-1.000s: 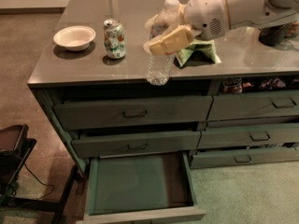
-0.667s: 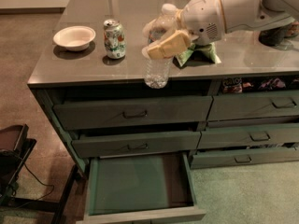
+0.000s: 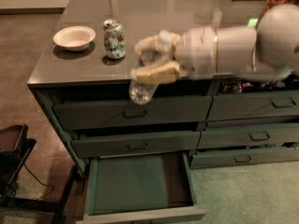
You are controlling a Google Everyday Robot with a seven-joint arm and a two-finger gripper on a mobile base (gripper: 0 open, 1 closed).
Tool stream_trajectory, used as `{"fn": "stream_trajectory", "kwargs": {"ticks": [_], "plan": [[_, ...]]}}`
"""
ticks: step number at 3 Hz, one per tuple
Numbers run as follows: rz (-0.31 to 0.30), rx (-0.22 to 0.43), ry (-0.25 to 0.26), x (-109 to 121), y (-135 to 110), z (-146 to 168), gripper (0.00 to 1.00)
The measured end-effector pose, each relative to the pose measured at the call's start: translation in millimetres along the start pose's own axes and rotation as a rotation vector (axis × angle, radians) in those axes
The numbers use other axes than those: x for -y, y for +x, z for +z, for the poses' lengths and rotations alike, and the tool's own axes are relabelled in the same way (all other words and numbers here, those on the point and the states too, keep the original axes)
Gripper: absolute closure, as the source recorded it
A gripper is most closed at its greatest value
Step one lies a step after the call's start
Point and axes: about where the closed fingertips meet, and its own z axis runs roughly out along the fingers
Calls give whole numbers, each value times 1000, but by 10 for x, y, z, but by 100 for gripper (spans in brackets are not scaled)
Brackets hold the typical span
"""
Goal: Place water bottle into bottom drawer
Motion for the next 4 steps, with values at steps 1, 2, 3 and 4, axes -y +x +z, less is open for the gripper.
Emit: {"fn": "stream_trajectory", "kwargs": {"ticks": [1, 2, 3, 4], "plan": [[91, -13, 41, -418, 730, -156, 100], [160, -42, 0, -772, 1068, -87, 100], [159, -42, -1, -773, 1068, -83, 100], [159, -81, -18, -941, 1374, -53, 100]]}}
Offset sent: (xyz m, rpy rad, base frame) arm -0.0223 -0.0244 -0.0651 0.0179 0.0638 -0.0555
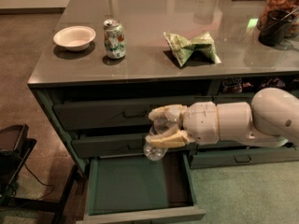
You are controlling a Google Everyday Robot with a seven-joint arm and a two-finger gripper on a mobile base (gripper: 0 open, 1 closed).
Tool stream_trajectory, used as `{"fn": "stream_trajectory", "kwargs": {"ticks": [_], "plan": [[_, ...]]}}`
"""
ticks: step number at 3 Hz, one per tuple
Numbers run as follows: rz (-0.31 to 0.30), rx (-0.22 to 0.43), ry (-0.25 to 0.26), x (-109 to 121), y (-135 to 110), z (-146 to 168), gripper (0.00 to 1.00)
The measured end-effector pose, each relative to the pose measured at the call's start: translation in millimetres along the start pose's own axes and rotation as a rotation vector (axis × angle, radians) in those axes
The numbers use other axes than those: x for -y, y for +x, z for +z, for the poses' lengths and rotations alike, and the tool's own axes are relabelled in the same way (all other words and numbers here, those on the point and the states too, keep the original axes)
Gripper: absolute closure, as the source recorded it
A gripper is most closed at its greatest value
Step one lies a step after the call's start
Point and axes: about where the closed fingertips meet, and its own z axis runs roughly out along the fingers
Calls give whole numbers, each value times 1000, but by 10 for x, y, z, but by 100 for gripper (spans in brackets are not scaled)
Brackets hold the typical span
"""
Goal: Place water bottle into bottom drawer
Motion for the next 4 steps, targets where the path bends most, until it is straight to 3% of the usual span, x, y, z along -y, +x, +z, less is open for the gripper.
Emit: {"fn": "stream_trajectory", "kwargs": {"ticks": [1, 2, 3, 4], "plan": [[-2, -55, -19, -127, 663, 131, 100], [3, -62, -40, -225, 1390, 353, 100], [2, -62, -40, -225, 1391, 354, 100], [4, -108, -50, -234, 1620, 386, 100]]}}
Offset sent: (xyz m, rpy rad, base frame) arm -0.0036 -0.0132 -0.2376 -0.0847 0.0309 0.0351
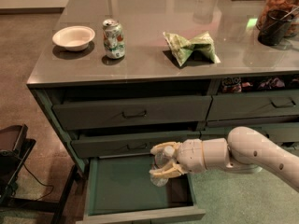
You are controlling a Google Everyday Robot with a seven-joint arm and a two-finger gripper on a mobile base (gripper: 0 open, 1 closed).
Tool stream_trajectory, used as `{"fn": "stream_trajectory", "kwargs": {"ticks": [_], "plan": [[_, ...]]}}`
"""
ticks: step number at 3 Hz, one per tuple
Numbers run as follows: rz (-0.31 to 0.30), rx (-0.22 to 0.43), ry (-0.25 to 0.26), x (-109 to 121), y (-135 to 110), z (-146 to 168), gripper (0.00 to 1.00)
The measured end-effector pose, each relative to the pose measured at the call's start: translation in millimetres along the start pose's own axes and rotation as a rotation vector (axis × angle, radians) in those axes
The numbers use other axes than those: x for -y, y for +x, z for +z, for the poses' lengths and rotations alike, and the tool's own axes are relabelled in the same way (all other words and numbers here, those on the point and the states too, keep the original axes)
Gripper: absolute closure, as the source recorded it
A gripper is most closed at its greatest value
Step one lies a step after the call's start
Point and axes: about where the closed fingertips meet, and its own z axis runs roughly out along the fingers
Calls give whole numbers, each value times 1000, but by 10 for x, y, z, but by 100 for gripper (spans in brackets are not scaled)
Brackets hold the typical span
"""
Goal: Place water bottle into bottom drawer
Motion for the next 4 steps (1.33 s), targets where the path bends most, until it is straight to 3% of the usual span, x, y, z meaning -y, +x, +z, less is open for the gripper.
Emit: {"fn": "stream_trajectory", "kwargs": {"ticks": [1, 3, 4], "plan": [[-12, -46, -9, 53, 570, 199, 100], [30, -5, -47, 143, 1848, 898, 100], [30, -6, -49, 134, 1882, 920, 100]]}}
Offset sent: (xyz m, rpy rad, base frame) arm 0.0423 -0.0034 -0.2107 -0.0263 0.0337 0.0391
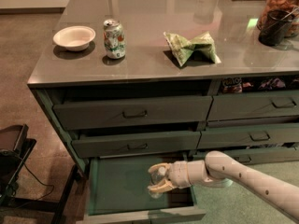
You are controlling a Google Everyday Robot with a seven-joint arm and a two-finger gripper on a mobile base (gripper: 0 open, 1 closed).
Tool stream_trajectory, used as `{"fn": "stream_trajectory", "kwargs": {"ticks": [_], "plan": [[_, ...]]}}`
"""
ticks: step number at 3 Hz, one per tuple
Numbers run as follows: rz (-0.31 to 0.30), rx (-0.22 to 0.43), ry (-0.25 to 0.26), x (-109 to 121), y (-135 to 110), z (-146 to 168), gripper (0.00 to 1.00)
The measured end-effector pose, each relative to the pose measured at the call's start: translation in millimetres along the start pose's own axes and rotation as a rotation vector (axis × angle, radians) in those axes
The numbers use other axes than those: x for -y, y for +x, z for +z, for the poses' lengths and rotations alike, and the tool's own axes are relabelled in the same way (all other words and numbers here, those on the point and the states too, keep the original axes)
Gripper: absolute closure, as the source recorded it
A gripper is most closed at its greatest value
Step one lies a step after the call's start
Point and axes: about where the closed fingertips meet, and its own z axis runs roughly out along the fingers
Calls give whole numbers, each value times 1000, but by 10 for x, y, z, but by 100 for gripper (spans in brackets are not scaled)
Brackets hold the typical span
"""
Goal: Place water bottle into bottom drawer
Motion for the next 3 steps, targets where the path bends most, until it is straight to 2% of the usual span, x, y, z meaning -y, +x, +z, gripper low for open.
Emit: {"fn": "stream_trajectory", "kwargs": {"ticks": [1, 3], "plan": [[-29, 5, -18, 11, 186, 140, 100], [-99, 73, -79, 244, 681, 702, 100]]}}
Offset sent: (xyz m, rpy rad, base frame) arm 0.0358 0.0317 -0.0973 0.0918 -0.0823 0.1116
